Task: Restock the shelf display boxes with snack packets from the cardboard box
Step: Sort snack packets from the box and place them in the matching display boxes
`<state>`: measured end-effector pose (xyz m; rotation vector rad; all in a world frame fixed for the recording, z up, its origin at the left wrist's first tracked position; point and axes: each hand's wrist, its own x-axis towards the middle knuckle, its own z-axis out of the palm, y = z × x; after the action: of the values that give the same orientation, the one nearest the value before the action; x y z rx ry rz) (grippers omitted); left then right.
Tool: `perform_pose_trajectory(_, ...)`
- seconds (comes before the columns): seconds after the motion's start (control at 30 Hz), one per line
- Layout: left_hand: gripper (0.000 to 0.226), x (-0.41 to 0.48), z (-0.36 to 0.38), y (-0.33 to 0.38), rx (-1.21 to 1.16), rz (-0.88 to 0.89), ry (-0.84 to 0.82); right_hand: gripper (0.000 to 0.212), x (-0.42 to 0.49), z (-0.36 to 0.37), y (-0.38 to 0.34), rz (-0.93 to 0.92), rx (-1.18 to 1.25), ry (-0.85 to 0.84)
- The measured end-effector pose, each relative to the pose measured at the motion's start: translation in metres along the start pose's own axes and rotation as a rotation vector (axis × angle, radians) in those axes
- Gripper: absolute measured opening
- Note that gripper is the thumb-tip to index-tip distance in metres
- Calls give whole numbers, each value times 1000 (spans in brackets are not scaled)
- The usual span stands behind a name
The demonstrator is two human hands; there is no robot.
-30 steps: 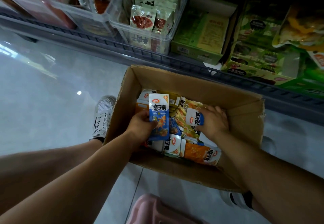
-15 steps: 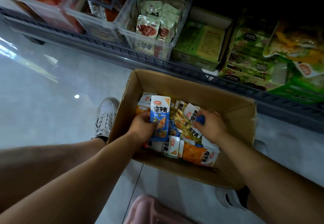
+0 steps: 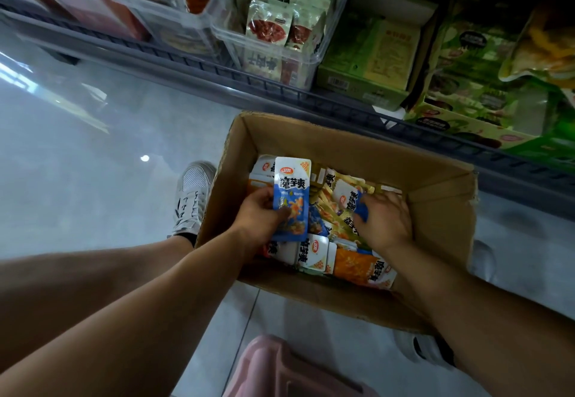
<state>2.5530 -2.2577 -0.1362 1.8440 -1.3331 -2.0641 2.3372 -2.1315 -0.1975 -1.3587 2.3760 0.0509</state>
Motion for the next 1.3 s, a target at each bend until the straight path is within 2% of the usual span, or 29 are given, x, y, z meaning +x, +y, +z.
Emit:
perform_pose_trajectory(0.1,24,-5,1,1,-28,13,-27,18,-8,-19,-8,45,201,77)
perform_pose_trajectory(0.17,23,-9,2,3,-35,34,-47,9,-14,-33,-17,97,429,102)
perform_pose_trajectory(0.3,31,-17,4,10,-62,63,-68,8,-24,-66,-37,216,889,159)
perform_pose_trajectory(0.37,35,-23,6,13,-71,68,-91,5,-29,-79,-48,279,1065,99)
perform_pose_trajectory(0.47,35,-29,8,17,-137,67,-135,5,-32,-83,-63,308,1207,-72)
perform_pose_trajectory(0.6,37,-38,6,20,-210,90,-171,8,-35,-81,-85,260,1219,-173)
perform_pose_trajectory(0.7,36,-40,-1,16,-116,162,-49,5,-29,-76,-90,289,1284,-205)
perform_pose_trajectory(0.83,37,-34,-17,4,-61,181,135,9,-12,-42,-67,314,957,-175)
perform_pose_trajectory(0.93,35,-27,-20,0,-24,175,196,22,-6,-14,-56,297,857,-257)
perform_pose_trajectory(1.07,36,-23,-19,-2,16,154,169,39,-1,8,-63,307,788,-304)
perform_pose_trajectory(1.2,39,-23,-20,-1,-18,119,165,30,5,18,-73,303,680,-230)
perform_pose_trajectory(1.3,40,-23,-21,-1,-36,106,174,32,6,18,-75,286,655,-244)
